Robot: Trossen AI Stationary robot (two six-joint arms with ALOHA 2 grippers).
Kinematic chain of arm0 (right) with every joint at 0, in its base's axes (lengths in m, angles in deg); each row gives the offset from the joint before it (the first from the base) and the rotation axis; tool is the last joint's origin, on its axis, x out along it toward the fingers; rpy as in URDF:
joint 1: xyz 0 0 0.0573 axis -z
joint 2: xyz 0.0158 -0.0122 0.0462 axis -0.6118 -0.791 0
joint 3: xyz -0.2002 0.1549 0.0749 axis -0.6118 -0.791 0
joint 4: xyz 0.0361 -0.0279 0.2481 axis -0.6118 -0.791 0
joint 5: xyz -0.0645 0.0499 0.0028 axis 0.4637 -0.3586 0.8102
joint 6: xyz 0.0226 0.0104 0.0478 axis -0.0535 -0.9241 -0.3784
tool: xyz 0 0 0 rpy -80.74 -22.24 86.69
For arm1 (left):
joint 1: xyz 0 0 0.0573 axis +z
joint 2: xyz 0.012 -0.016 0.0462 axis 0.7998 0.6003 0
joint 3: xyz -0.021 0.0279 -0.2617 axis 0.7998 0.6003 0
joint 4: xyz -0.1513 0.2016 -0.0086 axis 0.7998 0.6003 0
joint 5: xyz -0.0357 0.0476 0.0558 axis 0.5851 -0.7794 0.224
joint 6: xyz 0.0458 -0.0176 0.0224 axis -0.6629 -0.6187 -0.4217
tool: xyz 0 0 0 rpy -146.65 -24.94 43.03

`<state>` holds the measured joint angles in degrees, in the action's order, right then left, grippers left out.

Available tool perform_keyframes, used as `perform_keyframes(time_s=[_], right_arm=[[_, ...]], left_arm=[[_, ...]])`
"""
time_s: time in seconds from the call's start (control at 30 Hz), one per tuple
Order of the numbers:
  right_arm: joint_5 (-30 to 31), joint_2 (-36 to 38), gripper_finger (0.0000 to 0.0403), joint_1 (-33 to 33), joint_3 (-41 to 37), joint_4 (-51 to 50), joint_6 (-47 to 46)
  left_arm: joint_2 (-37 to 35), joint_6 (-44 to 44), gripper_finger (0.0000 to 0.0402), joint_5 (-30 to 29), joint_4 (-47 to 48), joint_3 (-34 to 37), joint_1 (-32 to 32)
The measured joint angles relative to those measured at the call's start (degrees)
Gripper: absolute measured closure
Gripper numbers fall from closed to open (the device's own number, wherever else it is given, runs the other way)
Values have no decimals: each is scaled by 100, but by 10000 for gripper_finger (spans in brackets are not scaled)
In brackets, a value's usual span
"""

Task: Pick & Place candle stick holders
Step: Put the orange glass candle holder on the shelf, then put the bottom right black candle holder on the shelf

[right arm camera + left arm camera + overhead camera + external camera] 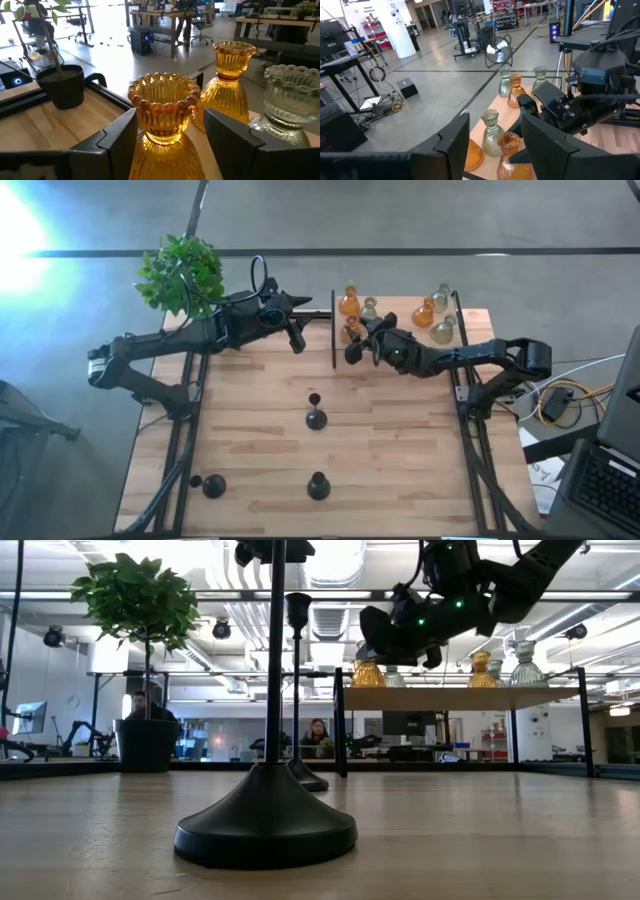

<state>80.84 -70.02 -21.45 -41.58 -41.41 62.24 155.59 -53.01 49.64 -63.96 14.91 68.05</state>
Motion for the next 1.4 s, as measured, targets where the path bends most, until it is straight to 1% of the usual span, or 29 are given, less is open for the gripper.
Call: perform_keyframes(time_s=[0.23,0.43,0.57,0.67,0.87,0.93,1.03,1.13,1.27,1.4], right_arm=[[-23,518,183,-56,0,-699,-378],[-374,1026,183,-85,0,-1072,-398],[-606,1360,183,-141,0,-1138,-398],[-931,1679,184,-153,49,-1149,-419],[-2000,2456,184,-153,503,-1153,-229],[-2311,2688,184,-153,700,-1426,-89],[-2555,3000,184,-162,1153,-2383,119],[-2574,3177,184,-234,1785,-3787,410],[-2575,3133,184,-426,2794,-5757,821],[-2576,2949,184,-678,3768,-7467,806]], left_arm=[[0,-2,219,0,0,0,4],[0,-4,219,0,-6,0,7],[0,-4,219,0,-9,0,7],[0,-4,219,0,-22,0,4],[0,-4,219,2,-21,0,2],[0,-4,219,1,-22,0,2],[0,-4,219,1,-22,0,2],[0,3,219,0,-30,0,2],[-2,36,219,2,-81,0,2],[-11,124,219,2,-43,0,2]])
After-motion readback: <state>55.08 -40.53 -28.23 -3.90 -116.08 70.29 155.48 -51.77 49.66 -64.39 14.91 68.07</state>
